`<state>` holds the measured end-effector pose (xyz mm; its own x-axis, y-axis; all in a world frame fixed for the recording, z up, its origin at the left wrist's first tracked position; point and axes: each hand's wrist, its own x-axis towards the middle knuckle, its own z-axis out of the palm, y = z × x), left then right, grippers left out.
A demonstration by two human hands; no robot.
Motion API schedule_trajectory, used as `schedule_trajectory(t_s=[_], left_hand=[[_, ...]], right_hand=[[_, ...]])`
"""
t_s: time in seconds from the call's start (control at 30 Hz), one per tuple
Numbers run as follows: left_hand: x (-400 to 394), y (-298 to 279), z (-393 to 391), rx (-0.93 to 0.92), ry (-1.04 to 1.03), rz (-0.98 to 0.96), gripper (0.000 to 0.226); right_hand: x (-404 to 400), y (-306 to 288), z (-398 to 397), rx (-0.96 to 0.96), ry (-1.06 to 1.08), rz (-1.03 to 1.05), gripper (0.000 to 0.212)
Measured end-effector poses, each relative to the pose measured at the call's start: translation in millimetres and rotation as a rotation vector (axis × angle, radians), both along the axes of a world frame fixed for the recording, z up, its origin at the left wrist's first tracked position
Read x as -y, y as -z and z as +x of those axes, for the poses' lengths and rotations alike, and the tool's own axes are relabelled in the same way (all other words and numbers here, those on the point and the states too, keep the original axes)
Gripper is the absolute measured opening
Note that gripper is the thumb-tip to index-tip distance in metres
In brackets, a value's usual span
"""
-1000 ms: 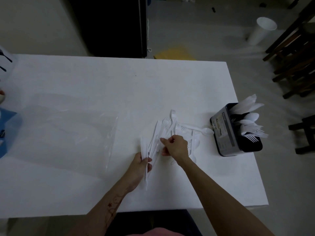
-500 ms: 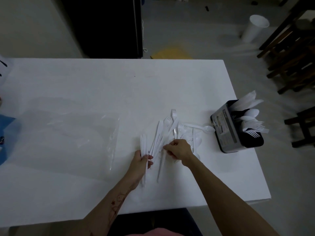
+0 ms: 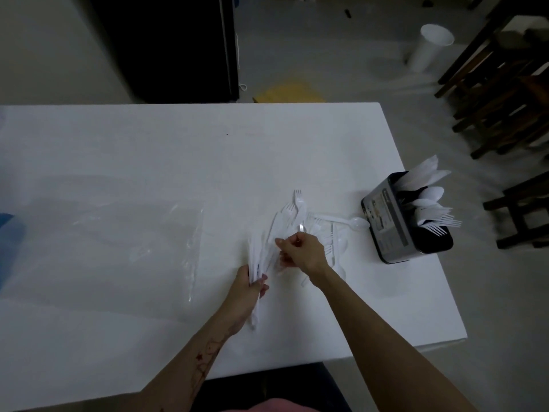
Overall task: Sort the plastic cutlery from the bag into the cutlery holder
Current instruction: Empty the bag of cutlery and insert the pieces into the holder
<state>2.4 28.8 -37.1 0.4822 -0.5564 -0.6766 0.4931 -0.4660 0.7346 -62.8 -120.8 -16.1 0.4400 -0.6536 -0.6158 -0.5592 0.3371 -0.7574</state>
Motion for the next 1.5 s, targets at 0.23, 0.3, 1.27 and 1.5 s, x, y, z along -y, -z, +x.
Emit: schedule_trajectory(t_s=[0.23,0.3,1.27,1.5], left_hand=[[4.7,3.8,0.6,-0.044,-0.041,0.019,0.021],[7.7,3.3,0.1,-0.072,-0.099,0.032,0.02],[11.4,-6.8,11.8,-0.088,-0.051,-0.059,0.014],[-3.1,4.2,19.6,-0.142,-0.159,-0.035,0.025]], right_hand=[[21.7,11.1,-38.0,-0.368,0.064,-0.465,0.017],[18.8,16.0,-38.7,-0.343,-0.062,-0.505,0.016],[14.6,-1.8,15.3,-0.025,-0.111,0.079,0.024],[13.9,34.1,22.8,-0.362,-0.094,-0.349,0.04]])
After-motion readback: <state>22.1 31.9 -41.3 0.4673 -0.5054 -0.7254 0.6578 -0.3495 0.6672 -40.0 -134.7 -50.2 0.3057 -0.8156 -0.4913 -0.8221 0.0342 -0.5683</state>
